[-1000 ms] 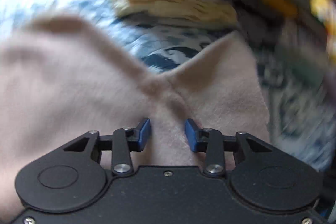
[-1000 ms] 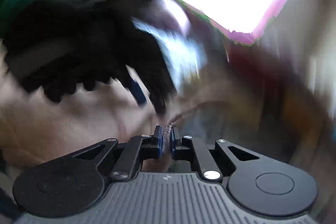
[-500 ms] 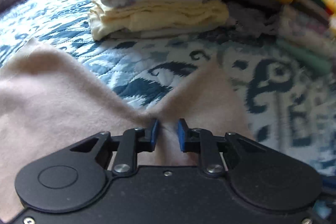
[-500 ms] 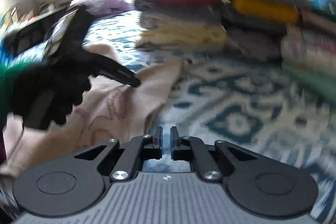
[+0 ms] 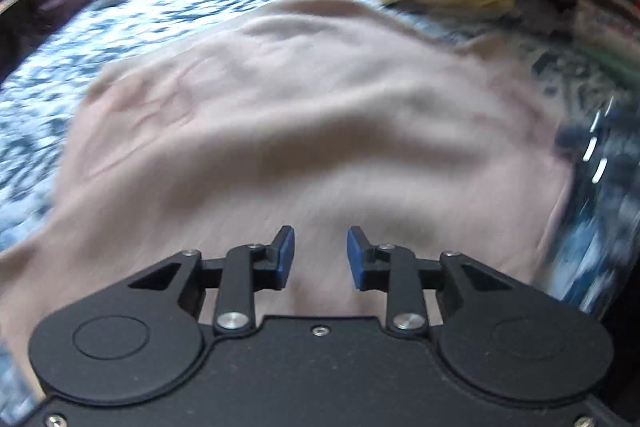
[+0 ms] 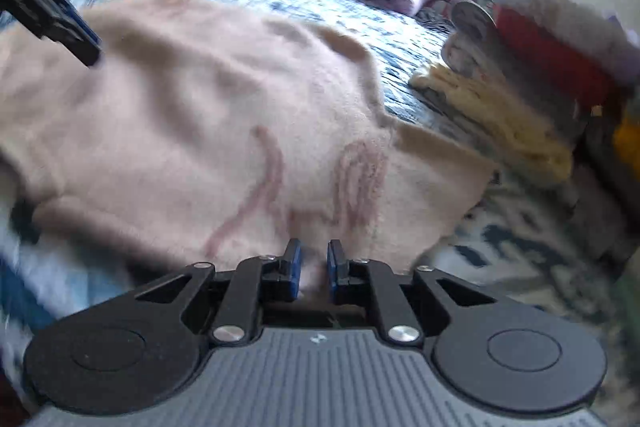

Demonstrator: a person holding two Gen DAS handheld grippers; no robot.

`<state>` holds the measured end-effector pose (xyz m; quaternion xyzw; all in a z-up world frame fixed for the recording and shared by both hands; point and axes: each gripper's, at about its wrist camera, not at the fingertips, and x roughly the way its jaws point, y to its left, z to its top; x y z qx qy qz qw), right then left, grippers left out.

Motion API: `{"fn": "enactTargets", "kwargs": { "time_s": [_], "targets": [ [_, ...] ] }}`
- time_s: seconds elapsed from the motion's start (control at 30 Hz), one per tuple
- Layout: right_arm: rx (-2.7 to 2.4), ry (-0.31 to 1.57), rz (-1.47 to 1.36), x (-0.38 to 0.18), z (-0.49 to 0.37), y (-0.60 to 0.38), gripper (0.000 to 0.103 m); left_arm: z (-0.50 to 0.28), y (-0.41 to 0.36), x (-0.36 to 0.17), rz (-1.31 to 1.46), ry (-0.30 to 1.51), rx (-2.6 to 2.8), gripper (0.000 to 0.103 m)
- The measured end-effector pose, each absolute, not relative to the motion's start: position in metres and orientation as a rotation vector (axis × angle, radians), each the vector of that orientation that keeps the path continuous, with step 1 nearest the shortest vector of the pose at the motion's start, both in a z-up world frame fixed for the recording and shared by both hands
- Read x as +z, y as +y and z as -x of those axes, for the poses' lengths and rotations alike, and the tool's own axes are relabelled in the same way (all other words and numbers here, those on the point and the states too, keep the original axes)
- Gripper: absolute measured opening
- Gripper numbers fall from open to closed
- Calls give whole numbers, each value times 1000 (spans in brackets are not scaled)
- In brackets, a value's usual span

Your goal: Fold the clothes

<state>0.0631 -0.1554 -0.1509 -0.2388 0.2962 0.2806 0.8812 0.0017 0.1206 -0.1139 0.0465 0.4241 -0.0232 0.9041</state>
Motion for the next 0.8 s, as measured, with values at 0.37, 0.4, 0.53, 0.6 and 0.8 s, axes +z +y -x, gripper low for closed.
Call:
{"fn": "enactTargets", "kwargs": {
  "time_s": [0.37,0.4,0.53,0.6,0.8],
  "targets": [
    [571,670,533,-155,-50,-149,20,64,105,-128,-208,896,-71,31],
    [567,663,528,-145,-46,-150,20,73,105,-122,-238,851,-69,31],
    [665,578,636,-128,-15,-136,22,105,77,-115,-417,688,-164,56],
    [766,505,750,-129,7,-120,44,112,60,-127,-573,697,-202,57],
    [999,273,1229,-162,68,-82,65,126,44,-168,-896,707,-190,55]
  ]
}}
